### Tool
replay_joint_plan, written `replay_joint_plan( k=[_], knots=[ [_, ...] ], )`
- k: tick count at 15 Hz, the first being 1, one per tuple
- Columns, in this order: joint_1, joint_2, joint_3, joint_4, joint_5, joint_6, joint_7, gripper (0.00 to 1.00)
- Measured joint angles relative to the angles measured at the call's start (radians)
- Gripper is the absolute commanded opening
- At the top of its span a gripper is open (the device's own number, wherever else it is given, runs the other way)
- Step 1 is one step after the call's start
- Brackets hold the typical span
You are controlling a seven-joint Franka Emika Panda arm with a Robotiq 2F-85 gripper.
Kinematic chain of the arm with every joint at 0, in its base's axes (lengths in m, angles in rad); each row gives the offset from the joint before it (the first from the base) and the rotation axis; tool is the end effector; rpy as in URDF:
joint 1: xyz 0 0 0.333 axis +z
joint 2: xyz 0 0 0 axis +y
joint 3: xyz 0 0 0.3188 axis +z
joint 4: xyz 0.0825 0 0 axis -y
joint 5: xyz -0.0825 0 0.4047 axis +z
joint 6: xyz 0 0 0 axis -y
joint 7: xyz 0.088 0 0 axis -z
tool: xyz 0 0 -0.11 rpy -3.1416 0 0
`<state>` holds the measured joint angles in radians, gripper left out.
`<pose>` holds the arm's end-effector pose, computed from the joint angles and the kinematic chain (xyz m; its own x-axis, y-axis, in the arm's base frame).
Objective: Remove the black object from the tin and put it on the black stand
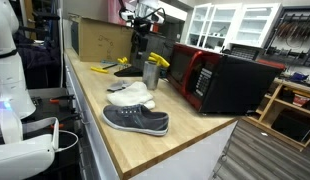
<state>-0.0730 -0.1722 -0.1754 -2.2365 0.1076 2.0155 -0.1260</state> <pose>0.4908 -0.1193 0.4272 0.9856 -0.1645 -0.0389 -0.1682 -0.9771 -0.1300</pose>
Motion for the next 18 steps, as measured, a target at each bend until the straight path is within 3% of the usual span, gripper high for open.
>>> replay_joint_plan(
  k=[8,18],
  knots=[
    [-0.011,0.042,0.021,0.155,-0.020,-0.003,0.258,1.00],
    [-0.032,0.214,0.026,0.363,-0.026,-0.049,0.597,1.00]
  ],
)
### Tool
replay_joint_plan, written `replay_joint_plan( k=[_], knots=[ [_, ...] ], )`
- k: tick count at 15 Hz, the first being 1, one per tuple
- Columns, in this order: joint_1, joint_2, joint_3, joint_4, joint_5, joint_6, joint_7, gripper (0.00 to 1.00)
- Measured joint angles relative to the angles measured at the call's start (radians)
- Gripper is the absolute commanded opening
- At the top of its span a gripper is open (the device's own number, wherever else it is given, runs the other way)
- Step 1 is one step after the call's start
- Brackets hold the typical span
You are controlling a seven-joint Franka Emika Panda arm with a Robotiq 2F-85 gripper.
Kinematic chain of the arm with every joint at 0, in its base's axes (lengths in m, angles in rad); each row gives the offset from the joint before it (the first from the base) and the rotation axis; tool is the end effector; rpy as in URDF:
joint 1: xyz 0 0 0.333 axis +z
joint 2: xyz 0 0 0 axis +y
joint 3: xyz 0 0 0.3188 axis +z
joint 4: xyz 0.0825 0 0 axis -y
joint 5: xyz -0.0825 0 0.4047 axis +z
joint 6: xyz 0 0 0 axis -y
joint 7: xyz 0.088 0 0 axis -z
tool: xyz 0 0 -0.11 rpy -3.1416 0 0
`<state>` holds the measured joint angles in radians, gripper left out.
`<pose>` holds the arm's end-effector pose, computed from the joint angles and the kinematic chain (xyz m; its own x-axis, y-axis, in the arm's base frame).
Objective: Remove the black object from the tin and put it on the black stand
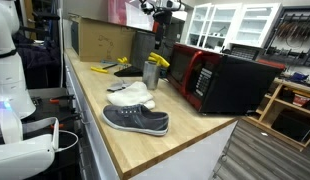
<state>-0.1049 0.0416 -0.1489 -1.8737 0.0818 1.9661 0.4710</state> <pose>0.5804 -0.1438 0.4841 0.7285 -0.6850 0.0126 -0.6817 -0.7266 -0.0858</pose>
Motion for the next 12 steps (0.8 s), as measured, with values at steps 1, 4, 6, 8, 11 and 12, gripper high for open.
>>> replay_joint_plan(
  k=[1,4,6,8,11,12],
  knots=[
    [0.001,0.020,0.004,0.022,0.002,-0.005,0.032,1.00],
    [0.014,0.077,0.020,0.090,0.005,-0.015,0.122,1.00],
    [0.026,0.109,0.031,0.128,0.005,-0.017,0.174,1.00],
    [0.041,0.138,0.039,0.152,0.007,-0.018,0.217,1.00],
    [0.061,0.173,0.047,0.163,0.006,-0.020,0.255,1.00],
    [0.065,0.183,0.048,0.163,0.006,-0.020,0.264,1.00]
  ],
)
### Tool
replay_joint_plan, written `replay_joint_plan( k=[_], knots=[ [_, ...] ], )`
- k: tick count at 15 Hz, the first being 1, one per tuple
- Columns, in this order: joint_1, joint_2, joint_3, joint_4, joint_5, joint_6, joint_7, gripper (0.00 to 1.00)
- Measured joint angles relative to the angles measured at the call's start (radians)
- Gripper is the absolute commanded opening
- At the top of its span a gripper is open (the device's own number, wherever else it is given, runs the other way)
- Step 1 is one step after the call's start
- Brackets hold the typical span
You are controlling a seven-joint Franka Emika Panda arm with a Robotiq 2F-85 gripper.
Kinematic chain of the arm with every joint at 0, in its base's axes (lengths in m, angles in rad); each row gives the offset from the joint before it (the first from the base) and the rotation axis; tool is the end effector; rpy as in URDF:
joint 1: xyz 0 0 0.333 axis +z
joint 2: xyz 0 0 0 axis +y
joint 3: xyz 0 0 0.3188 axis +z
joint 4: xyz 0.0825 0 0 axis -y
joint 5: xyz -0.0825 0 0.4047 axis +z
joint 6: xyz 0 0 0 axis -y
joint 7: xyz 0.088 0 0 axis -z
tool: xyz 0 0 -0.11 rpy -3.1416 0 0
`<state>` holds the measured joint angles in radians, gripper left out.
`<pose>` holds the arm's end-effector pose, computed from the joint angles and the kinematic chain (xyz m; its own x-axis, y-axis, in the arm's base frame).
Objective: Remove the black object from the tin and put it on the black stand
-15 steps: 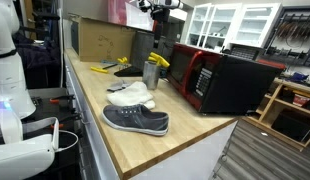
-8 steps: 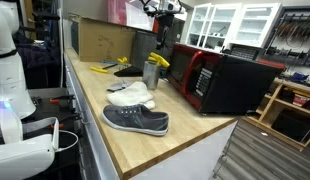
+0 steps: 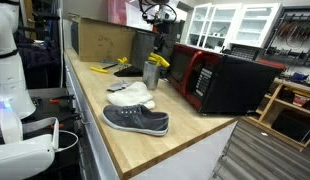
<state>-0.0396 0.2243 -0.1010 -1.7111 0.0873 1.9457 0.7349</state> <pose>0.6430 -0.0805 0.4499 0.6185 -0.7851 -0.0316 -0.7855 -0.6167 -0.0511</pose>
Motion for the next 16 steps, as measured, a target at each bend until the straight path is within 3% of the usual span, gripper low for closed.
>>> replay_joint_plan(
  k=[6,7,12,13,16],
  knots=[
    [-0.005,0.020,-0.021,0.000,-0.032,-0.001,0.019,1.00],
    [-0.007,0.020,-0.029,0.000,-0.043,-0.001,0.019,0.80],
    [-0.012,0.019,-0.043,0.001,-0.068,-0.001,0.019,0.42],
    [-0.010,0.019,-0.042,0.001,-0.068,-0.001,0.019,0.72],
    [-0.007,0.019,-0.040,0.000,-0.069,-0.001,0.019,0.86]
  ],
)
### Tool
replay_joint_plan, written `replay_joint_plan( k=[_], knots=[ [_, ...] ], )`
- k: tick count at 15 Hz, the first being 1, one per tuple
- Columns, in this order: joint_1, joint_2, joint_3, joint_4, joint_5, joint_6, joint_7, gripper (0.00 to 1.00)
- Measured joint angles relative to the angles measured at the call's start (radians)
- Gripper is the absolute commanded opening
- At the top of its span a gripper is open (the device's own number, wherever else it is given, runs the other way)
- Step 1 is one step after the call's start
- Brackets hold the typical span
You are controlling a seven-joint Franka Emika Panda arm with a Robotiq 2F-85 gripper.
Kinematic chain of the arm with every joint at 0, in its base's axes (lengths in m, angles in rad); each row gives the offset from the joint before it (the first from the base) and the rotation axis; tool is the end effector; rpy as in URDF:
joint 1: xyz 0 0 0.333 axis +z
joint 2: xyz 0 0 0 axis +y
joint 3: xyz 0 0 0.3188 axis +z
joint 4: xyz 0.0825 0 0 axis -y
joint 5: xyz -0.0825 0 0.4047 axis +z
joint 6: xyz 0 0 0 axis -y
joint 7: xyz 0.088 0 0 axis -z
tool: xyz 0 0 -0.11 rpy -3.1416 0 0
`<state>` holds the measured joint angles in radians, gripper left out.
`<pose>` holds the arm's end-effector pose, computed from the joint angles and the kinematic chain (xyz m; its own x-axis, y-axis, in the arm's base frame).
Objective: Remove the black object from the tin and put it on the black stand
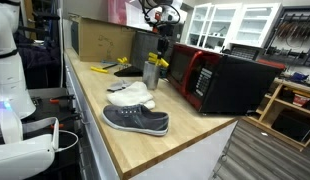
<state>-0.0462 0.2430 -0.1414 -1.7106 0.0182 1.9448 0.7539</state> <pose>0.6398 -0.1138 0.4386 0.5864 -0.8100 0.0071 -0.8100 -0.5863 0.0167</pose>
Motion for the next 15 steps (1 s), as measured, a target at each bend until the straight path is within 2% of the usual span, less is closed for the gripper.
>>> replay_joint_plan(
  k=[2,6,7,8,15],
  knots=[
    [-0.001,0.001,0.000,0.000,0.000,0.000,0.000,1.00],
    [0.000,0.006,0.001,-0.009,0.003,-0.002,0.000,1.00],
    [0.000,0.008,0.002,-0.014,0.006,-0.003,0.000,0.75],
    [0.001,0.012,0.003,-0.018,0.009,-0.005,0.000,0.74],
    [0.002,0.018,0.007,-0.011,0.046,-0.006,0.000,0.21]
  ],
)
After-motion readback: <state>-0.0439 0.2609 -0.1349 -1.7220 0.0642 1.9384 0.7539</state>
